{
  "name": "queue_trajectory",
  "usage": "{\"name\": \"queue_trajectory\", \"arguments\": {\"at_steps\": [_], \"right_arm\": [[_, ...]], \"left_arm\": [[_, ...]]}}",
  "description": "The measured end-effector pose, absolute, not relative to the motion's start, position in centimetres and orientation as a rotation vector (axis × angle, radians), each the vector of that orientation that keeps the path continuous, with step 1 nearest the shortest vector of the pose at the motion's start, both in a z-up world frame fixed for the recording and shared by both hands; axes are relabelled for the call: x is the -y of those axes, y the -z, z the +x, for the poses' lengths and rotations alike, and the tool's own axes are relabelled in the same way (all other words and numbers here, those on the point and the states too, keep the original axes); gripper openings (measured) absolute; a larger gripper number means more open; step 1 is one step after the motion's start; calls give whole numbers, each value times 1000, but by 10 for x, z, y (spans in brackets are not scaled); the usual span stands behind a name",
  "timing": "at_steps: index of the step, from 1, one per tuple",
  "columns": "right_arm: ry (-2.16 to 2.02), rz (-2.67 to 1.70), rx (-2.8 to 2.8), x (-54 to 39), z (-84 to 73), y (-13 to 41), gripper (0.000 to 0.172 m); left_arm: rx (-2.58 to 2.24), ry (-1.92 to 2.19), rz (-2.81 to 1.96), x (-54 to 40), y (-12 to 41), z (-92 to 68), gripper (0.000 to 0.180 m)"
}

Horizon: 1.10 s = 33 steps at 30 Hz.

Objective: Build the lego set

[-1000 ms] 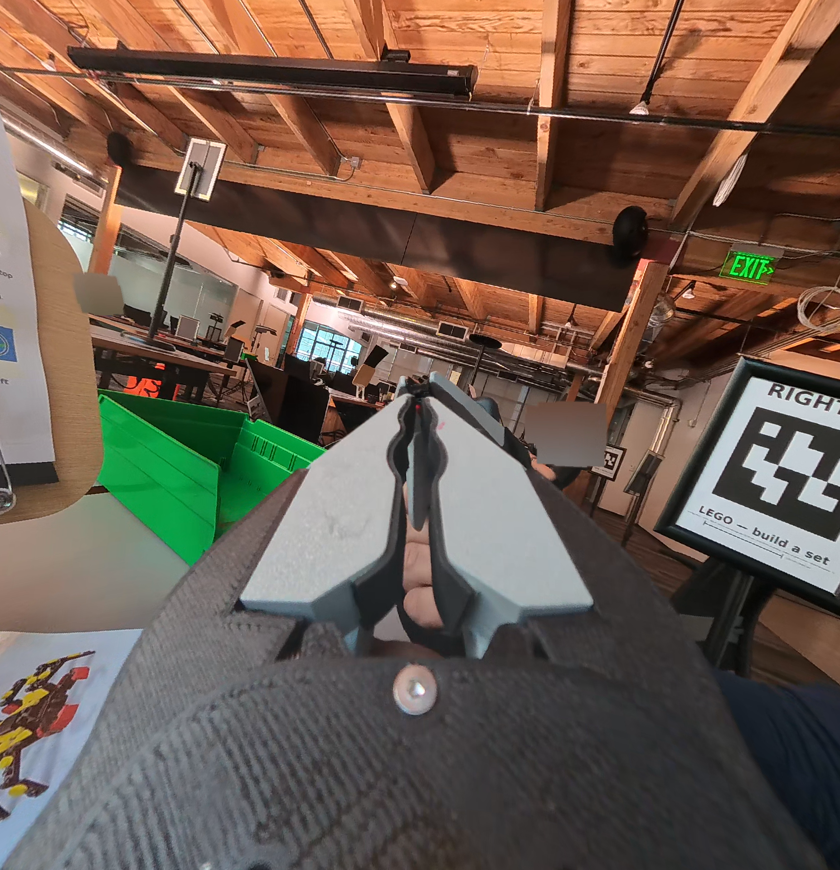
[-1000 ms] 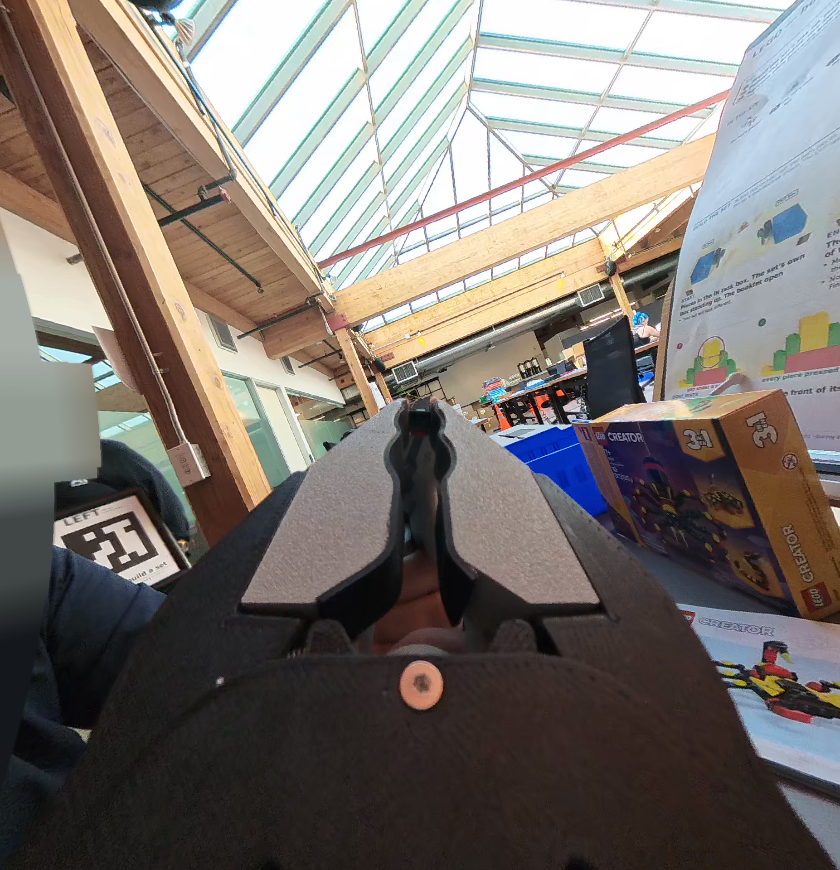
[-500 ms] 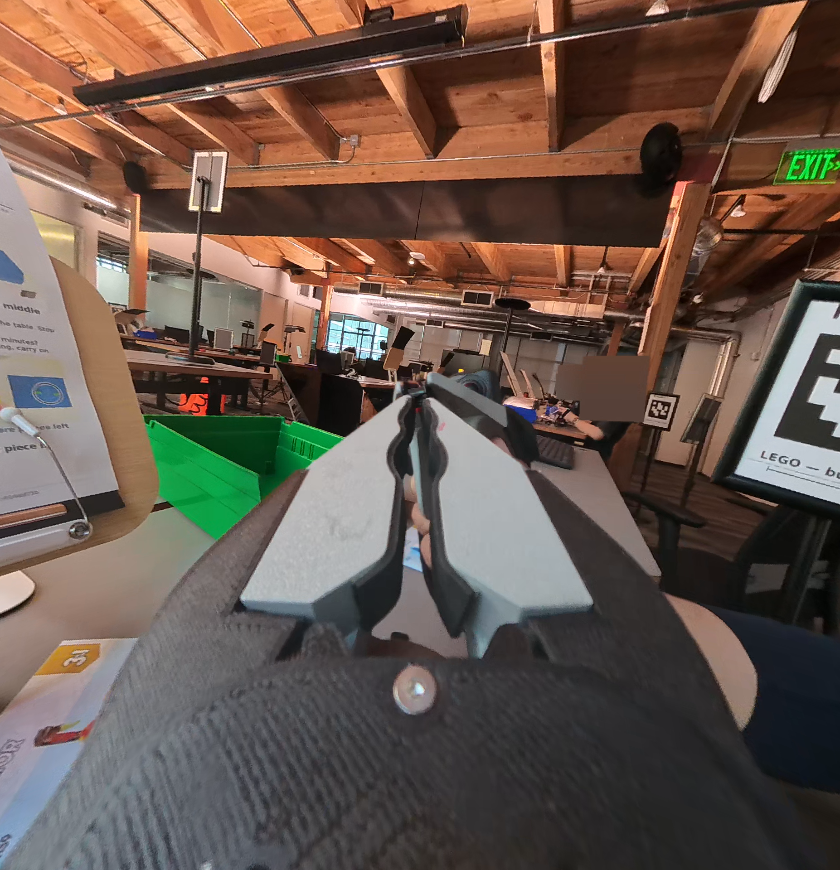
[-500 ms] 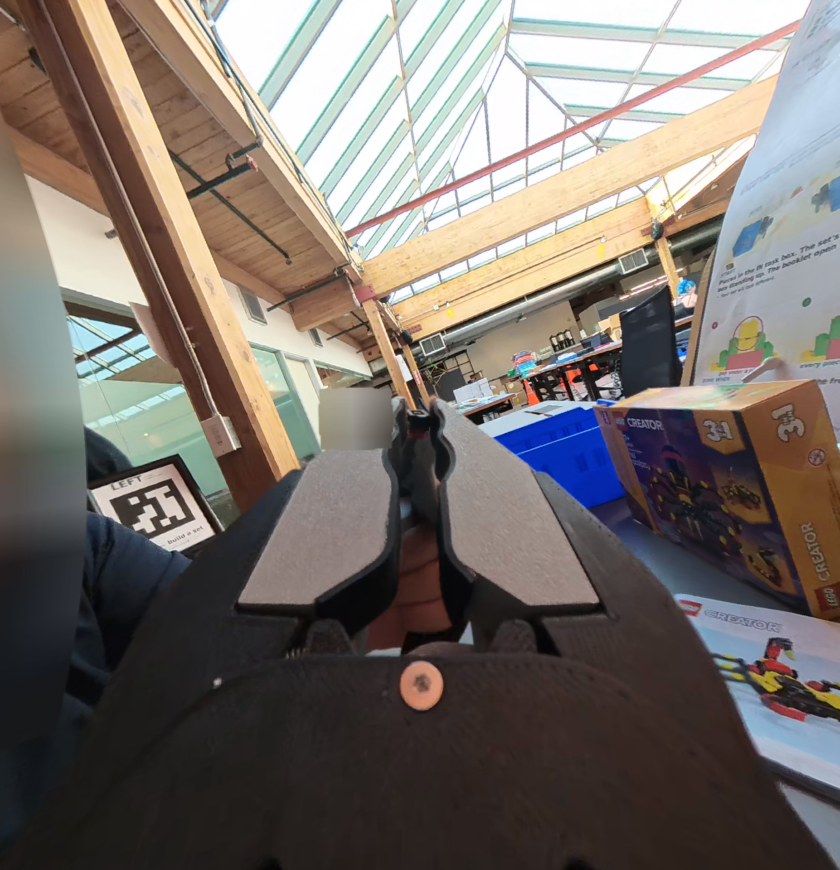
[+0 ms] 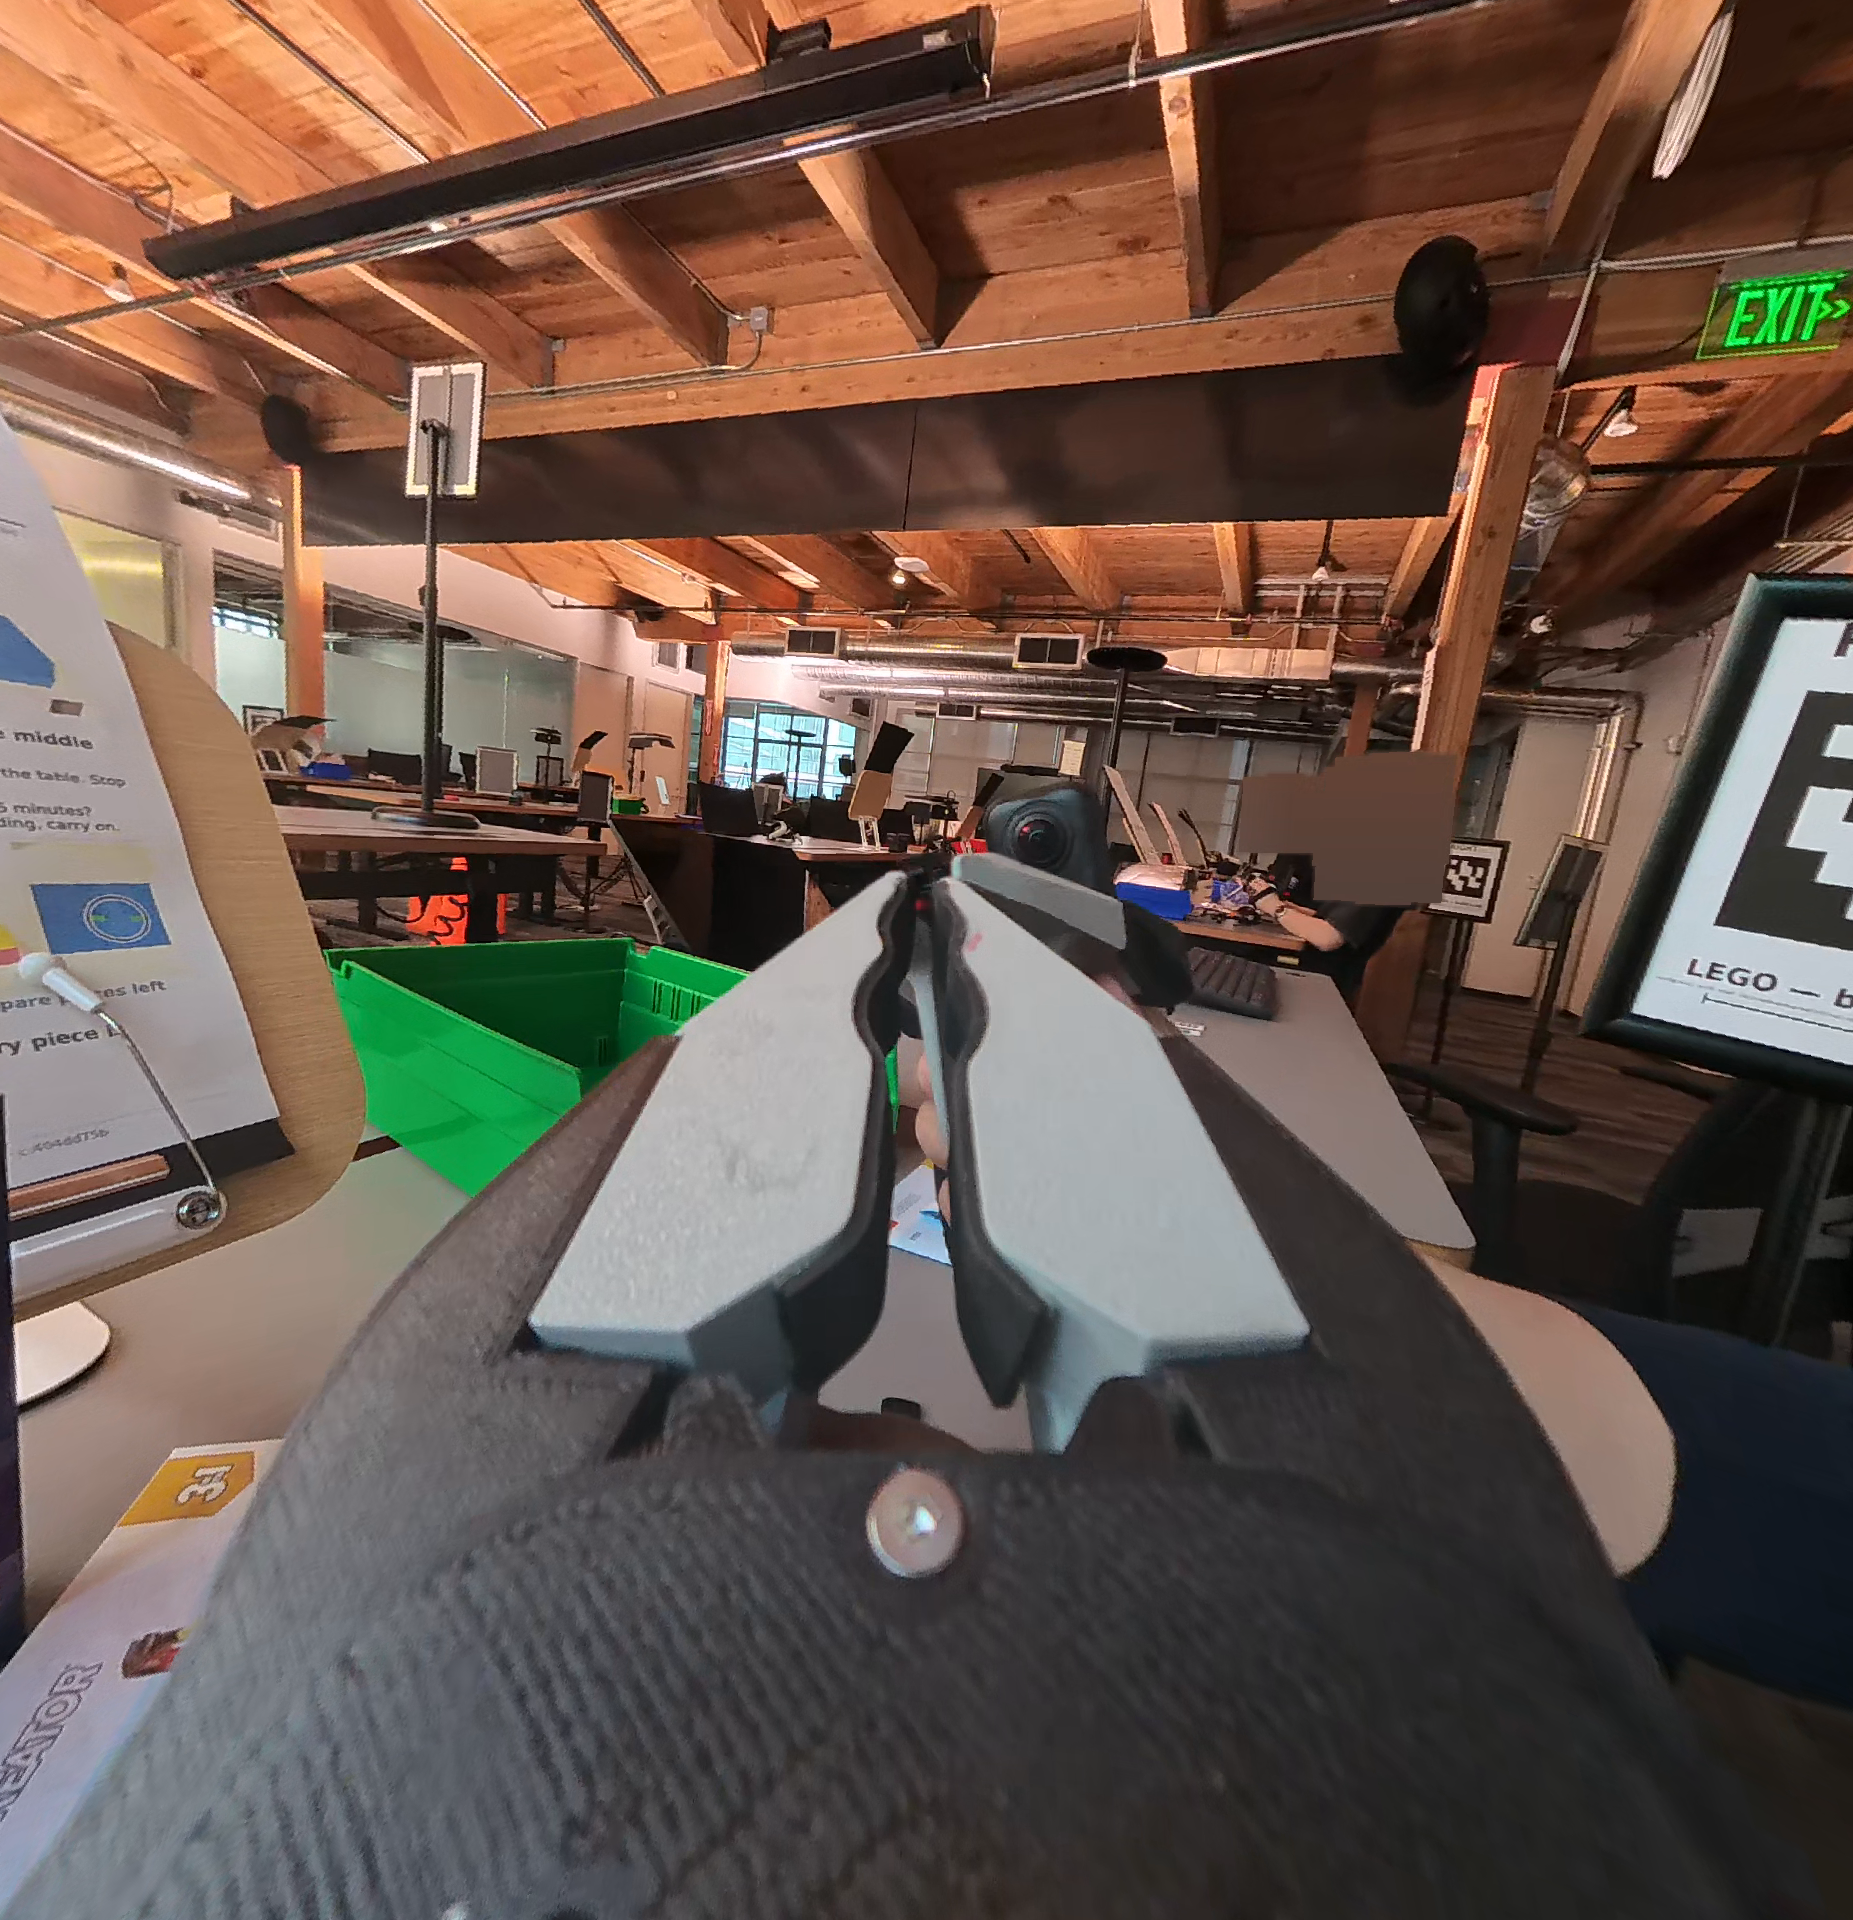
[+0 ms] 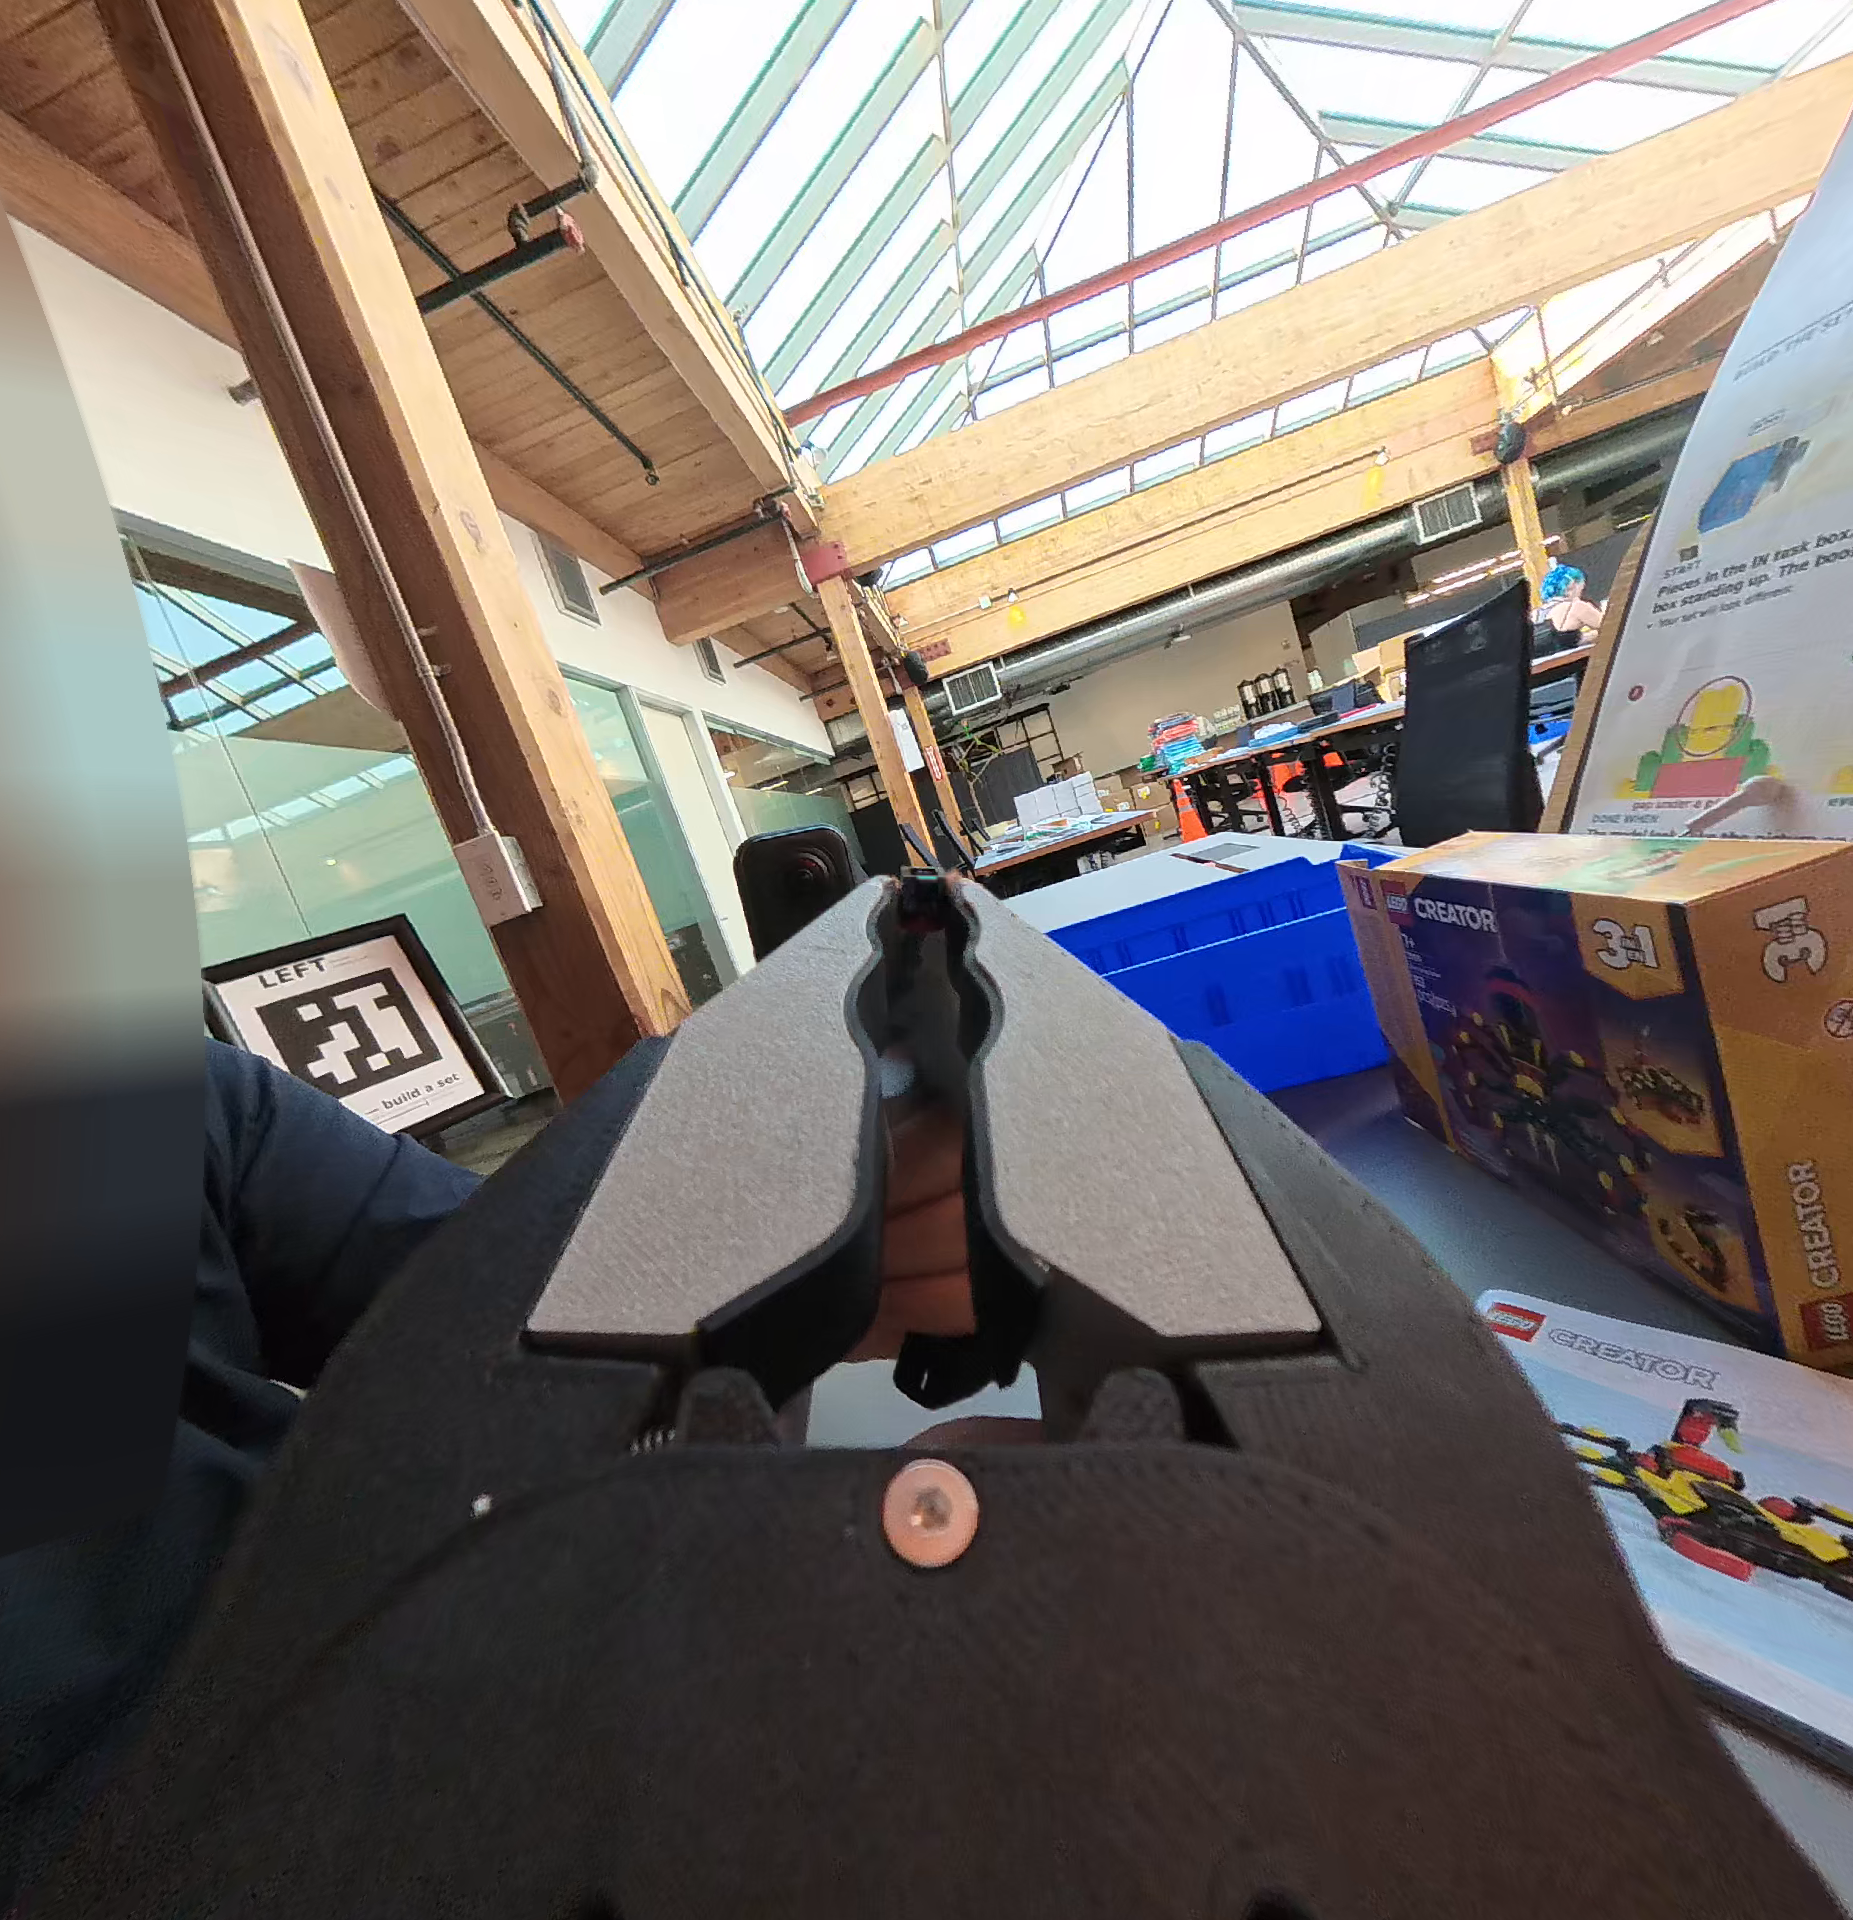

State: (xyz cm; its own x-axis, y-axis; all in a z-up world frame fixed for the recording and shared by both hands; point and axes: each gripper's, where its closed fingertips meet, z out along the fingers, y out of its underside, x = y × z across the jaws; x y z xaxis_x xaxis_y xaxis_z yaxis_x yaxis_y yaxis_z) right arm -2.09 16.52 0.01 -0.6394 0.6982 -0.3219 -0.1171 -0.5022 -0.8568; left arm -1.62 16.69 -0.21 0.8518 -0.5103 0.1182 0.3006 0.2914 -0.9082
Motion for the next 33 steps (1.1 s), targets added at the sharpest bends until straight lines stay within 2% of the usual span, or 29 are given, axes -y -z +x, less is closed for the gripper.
{"name": "queue_trajectory", "arguments": {"at_steps": [10, 14, 21, 28, 33], "right_arm": [[-2327, -904, 1082, -166, -20, -2, 4], [-2232, -904, 1143, -166, -18, -1, 5], [-1935, -912, 1273, -173, -13, 2, 4], [-1970, -950, 1298, -185, -4, 5, 4], [-1958, -945, 1363, -176, -7, 10, 5]], "left_arm": [[-243, 439, -1154, -167, 3, -15, 0], [-263, 429, -1165, -167, 3, -13, 0], [-176, 786, -1253, -175, 13, -20, 6], [-184, 953, -1273, -172, 16, -16, 10], [-236, 917, -1303, -173, 20, -5, 13]]}}
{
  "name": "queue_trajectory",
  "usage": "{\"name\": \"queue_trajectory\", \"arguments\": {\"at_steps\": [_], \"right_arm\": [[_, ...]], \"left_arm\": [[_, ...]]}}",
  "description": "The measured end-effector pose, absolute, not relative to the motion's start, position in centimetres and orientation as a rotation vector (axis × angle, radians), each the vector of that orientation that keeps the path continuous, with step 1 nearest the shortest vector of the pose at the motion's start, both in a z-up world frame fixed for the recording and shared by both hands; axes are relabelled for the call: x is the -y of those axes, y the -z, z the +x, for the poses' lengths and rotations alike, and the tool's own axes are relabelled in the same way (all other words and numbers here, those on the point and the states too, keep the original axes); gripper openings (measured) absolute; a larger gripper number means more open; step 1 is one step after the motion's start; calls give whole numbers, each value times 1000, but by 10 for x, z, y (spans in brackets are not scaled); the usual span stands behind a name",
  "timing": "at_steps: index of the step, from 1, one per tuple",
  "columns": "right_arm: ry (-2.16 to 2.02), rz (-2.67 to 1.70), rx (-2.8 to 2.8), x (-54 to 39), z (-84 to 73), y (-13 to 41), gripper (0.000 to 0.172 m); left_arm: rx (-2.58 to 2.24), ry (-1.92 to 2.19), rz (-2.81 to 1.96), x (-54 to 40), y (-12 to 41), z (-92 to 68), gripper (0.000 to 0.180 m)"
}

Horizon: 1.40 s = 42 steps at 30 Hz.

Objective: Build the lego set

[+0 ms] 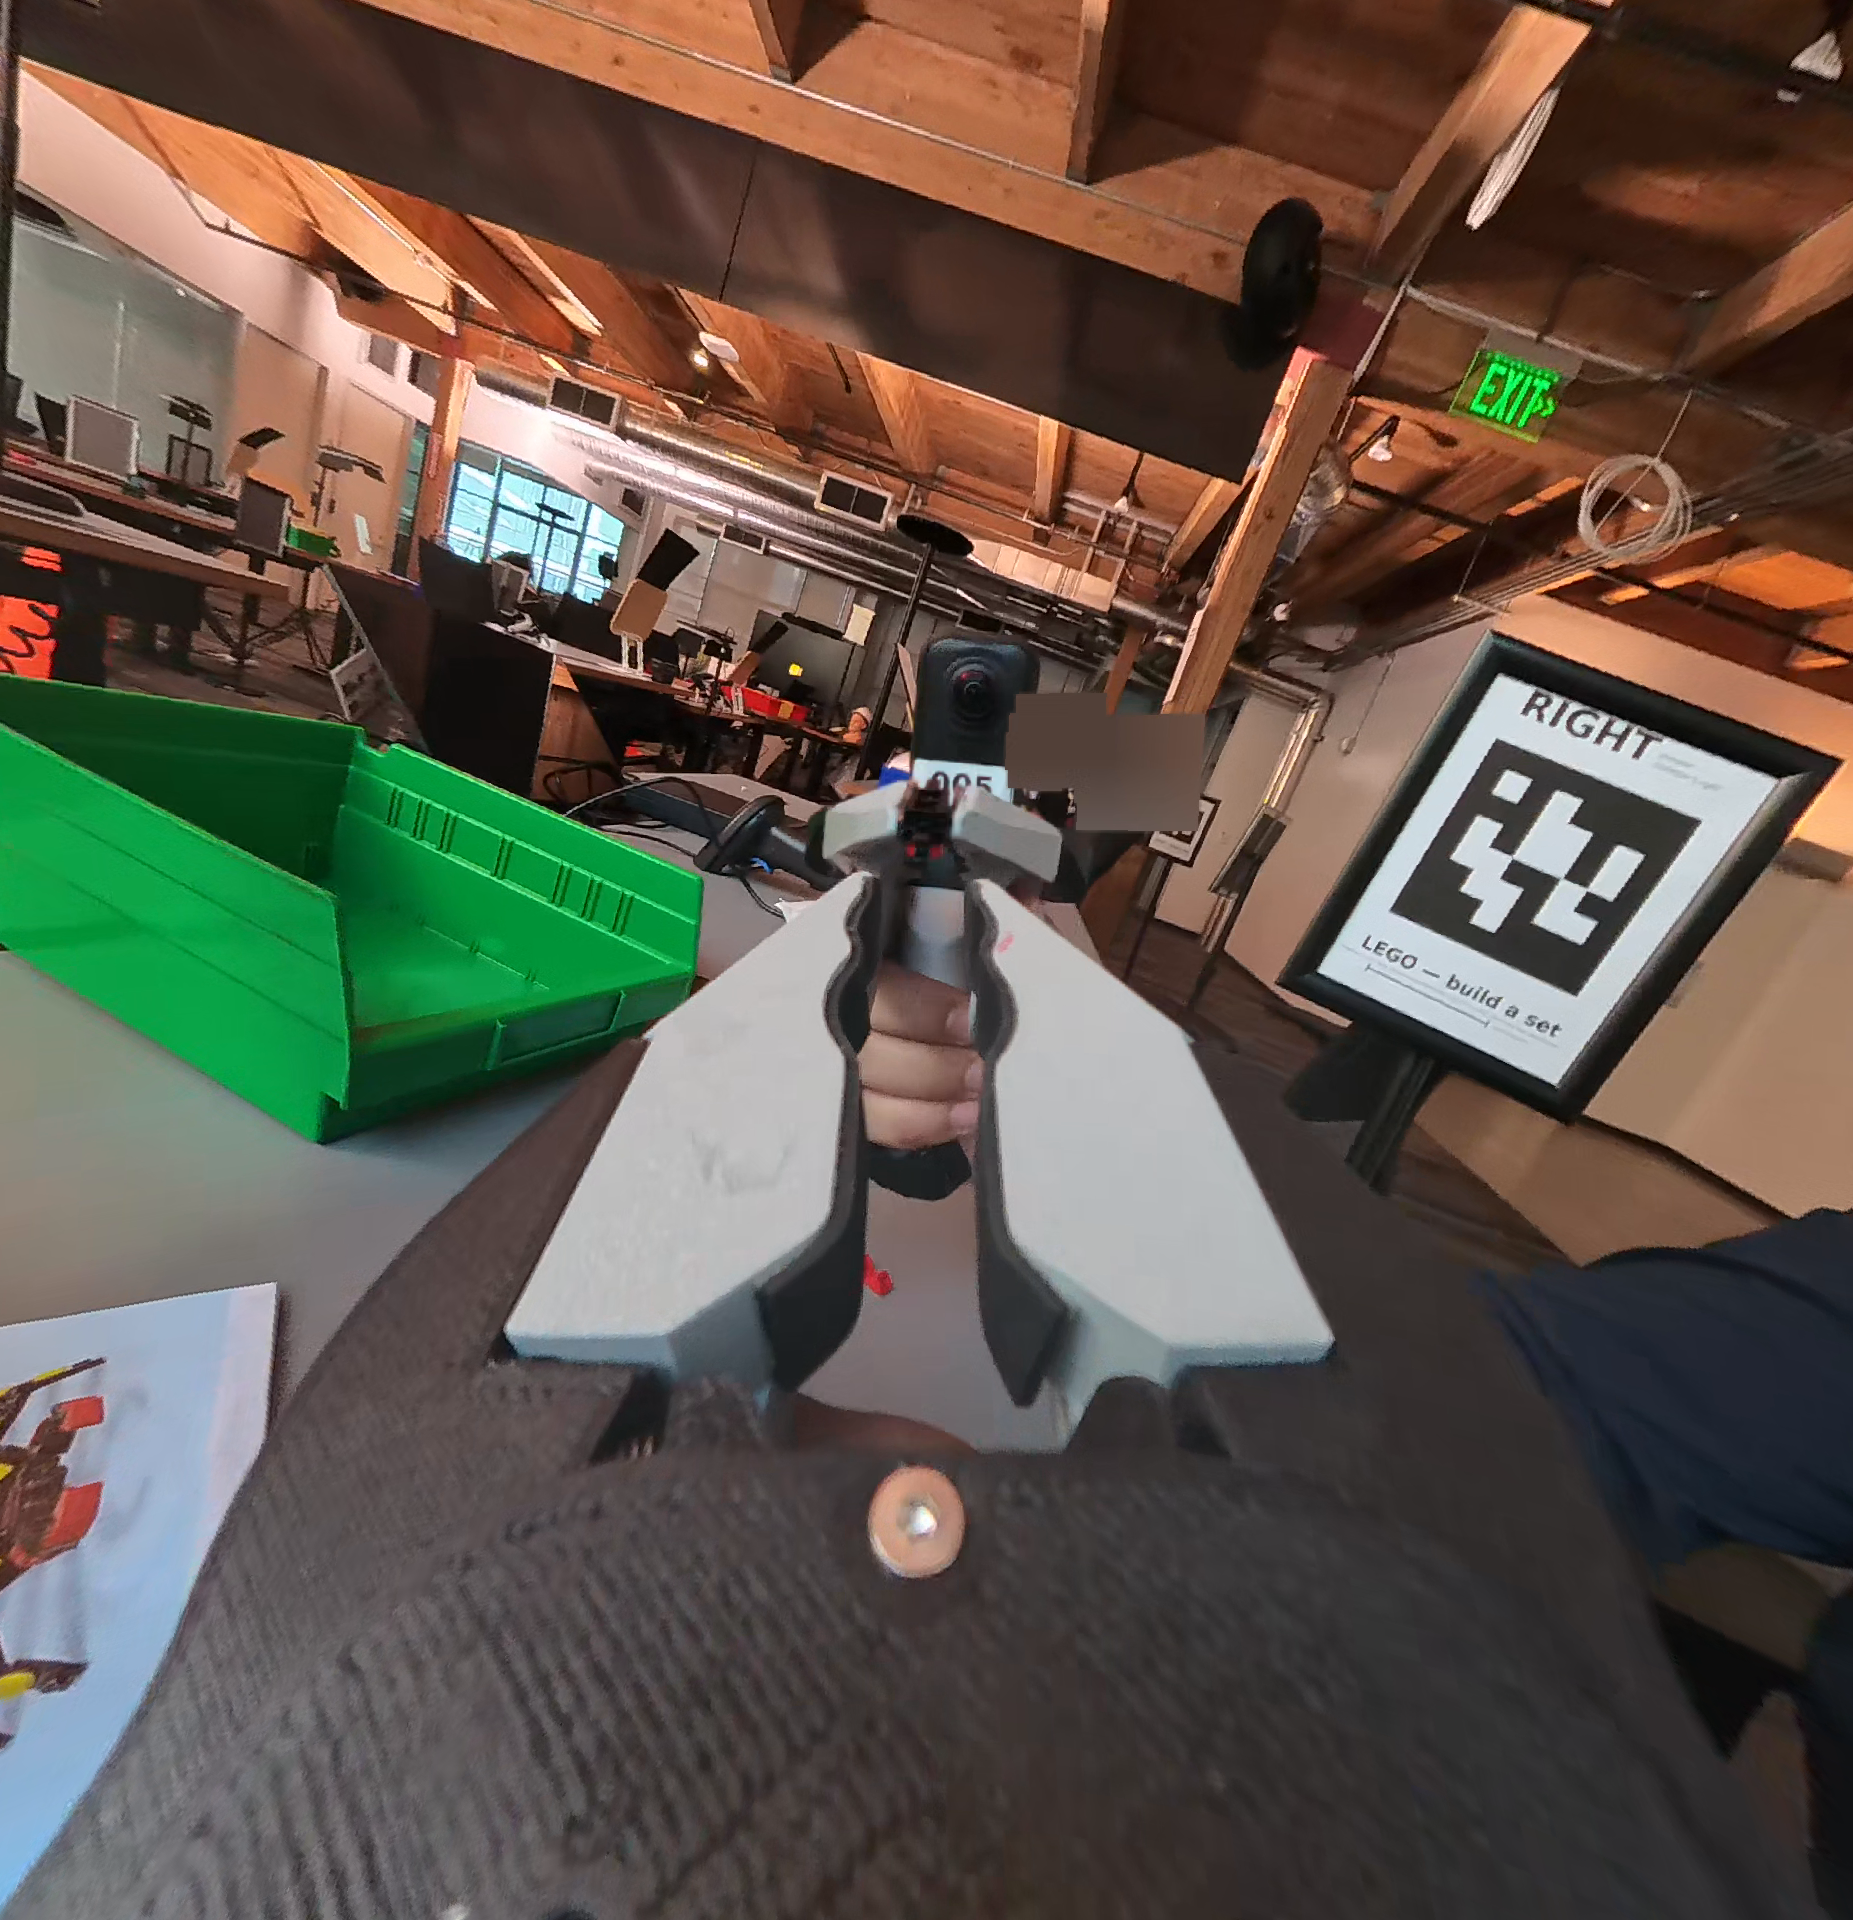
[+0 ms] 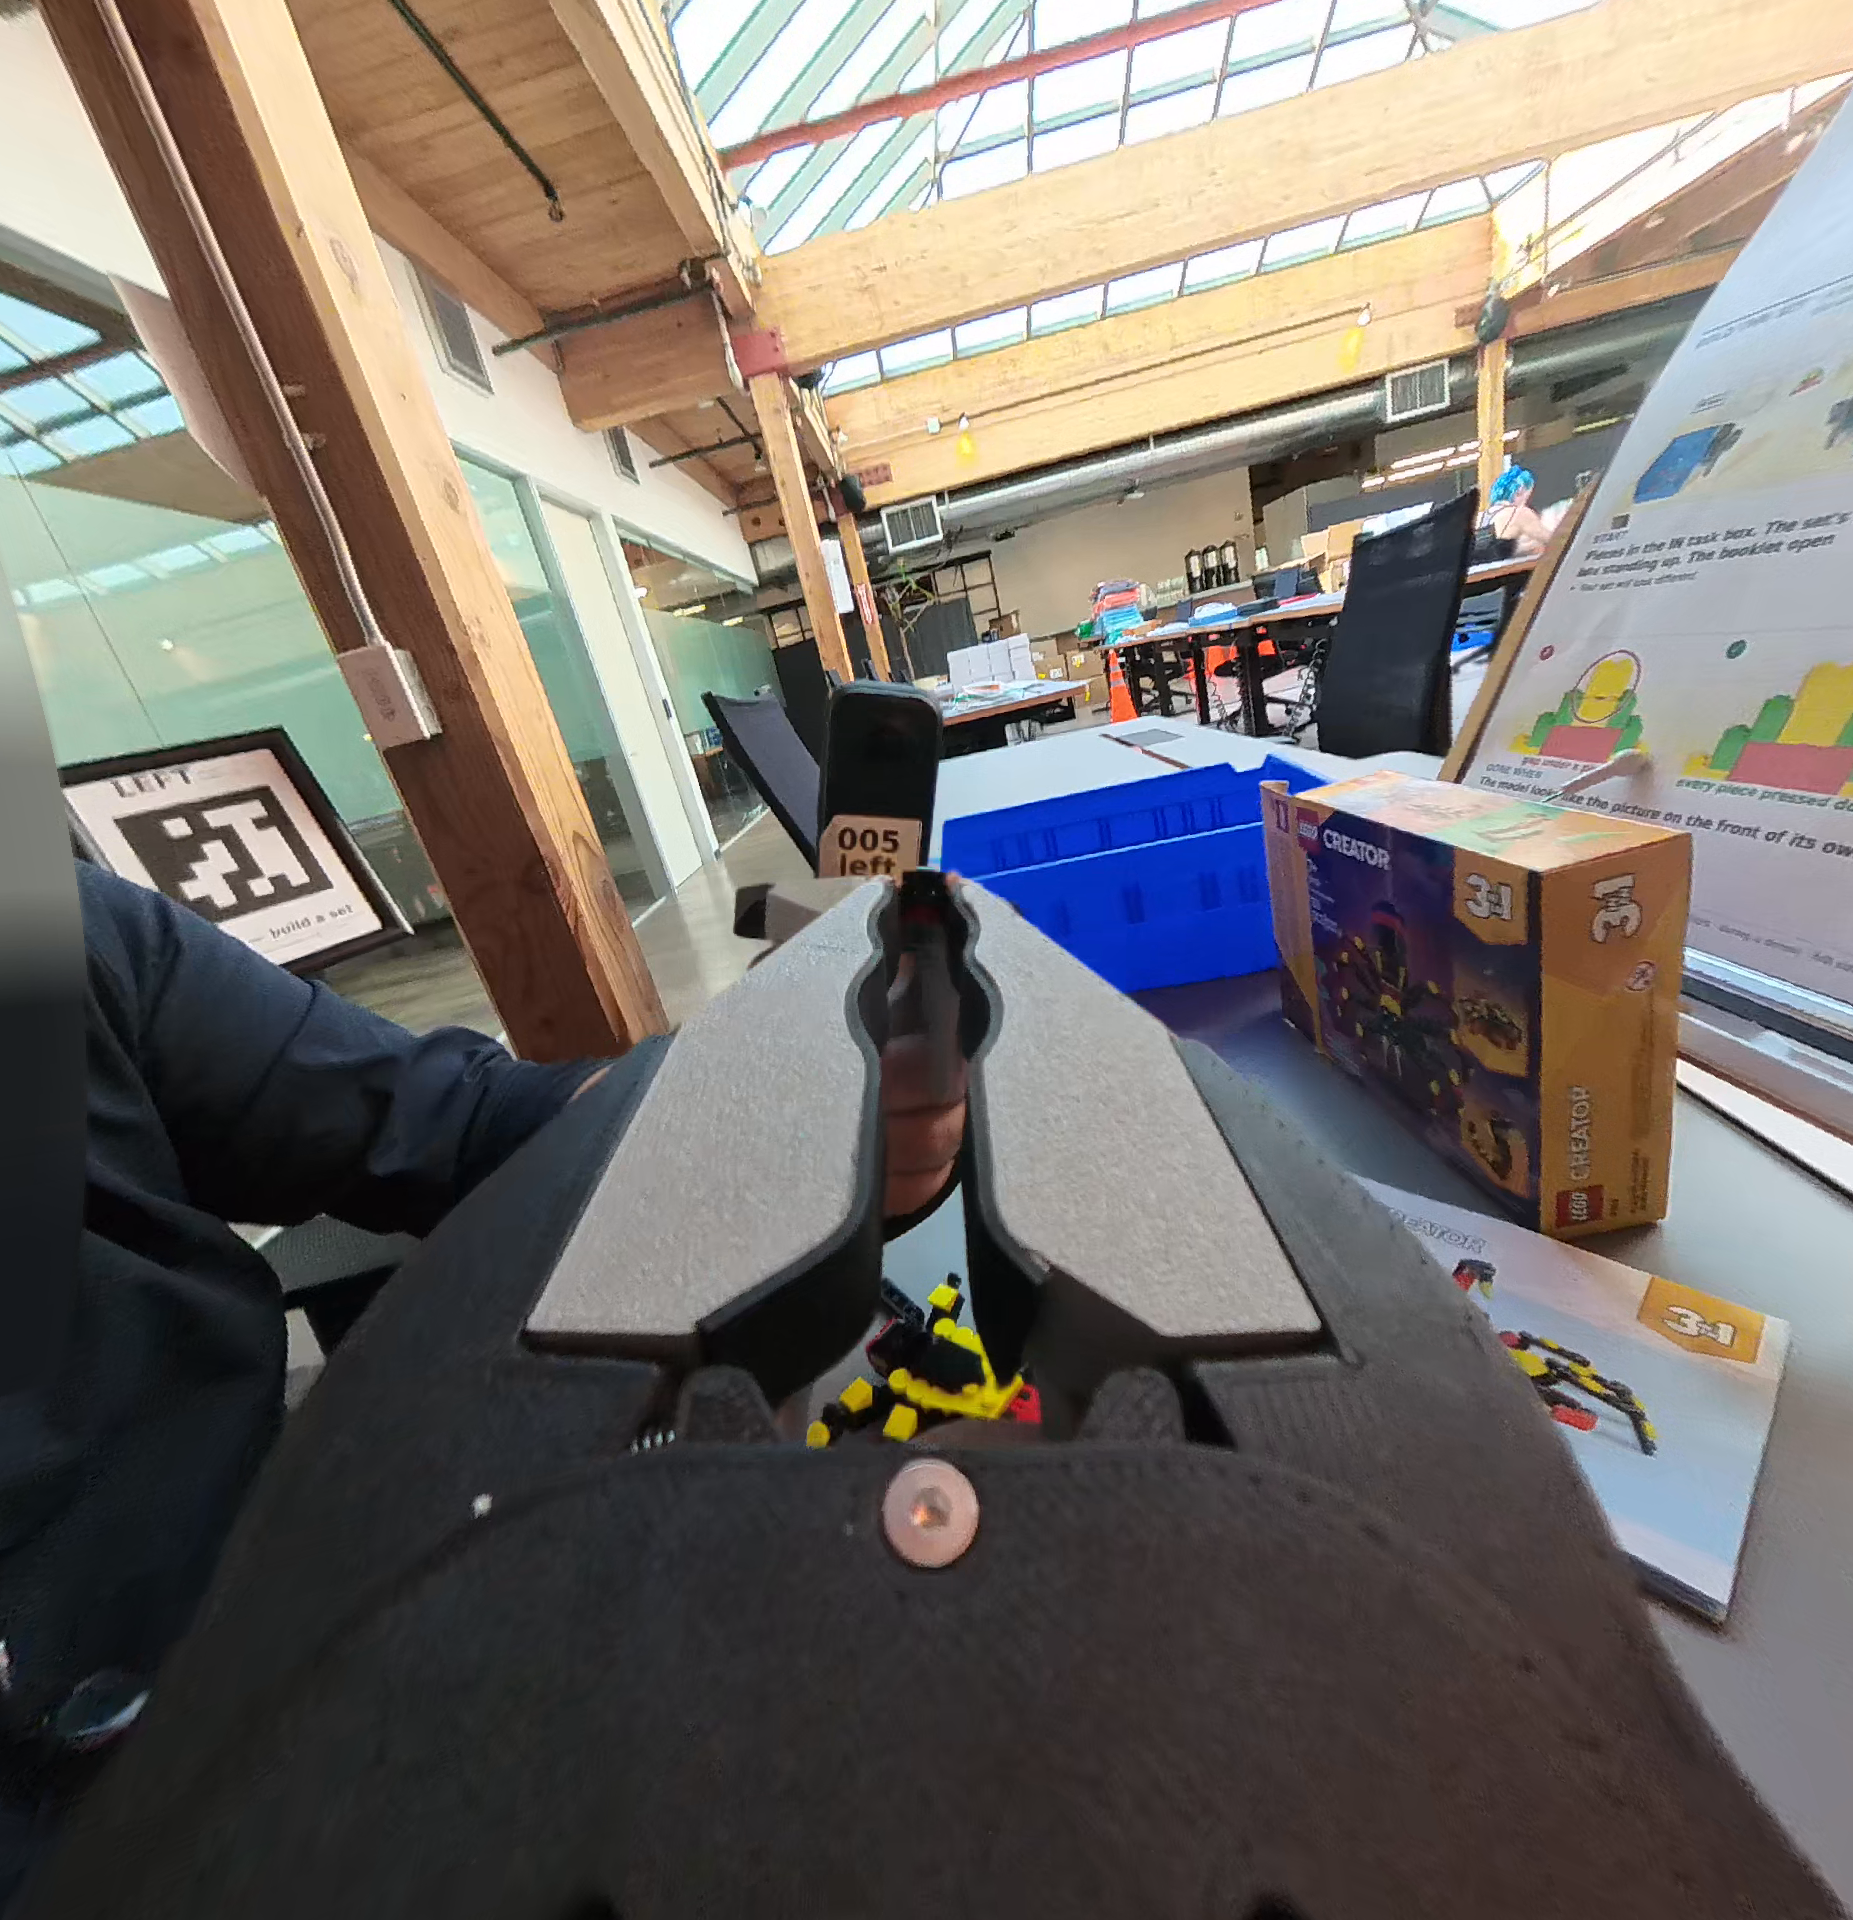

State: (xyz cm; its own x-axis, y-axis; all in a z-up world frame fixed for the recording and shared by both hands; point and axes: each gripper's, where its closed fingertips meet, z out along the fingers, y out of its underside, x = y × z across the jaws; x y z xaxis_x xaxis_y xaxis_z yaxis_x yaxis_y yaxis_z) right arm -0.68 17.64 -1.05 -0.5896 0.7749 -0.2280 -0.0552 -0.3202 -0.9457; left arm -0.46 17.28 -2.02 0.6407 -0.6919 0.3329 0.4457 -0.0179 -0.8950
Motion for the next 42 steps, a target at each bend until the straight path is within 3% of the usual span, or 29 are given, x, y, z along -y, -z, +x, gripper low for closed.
{"name": "queue_trajectory", "arguments": {"at_steps": [5, 14, 20, 42], "right_arm": [[-1956, -915, 1449, -163, -6, 14, 5], [-2009, -908, 1466, -163, -3, 17, 6], [-2001, -924, 1366, -183, -1, 12, 12], [-1846, -1015, 1327, -202, -17, 33, 14]], "left_arm": [[-286, 860, -1281, -167, 16, 0, 1], [-346, 778, -1301, -168, 21, 2, 0], [-196, 974, -1283, -172, 20, -15, 0], [-101, 1055, -1437, -191, 53, -21, 0]]}}
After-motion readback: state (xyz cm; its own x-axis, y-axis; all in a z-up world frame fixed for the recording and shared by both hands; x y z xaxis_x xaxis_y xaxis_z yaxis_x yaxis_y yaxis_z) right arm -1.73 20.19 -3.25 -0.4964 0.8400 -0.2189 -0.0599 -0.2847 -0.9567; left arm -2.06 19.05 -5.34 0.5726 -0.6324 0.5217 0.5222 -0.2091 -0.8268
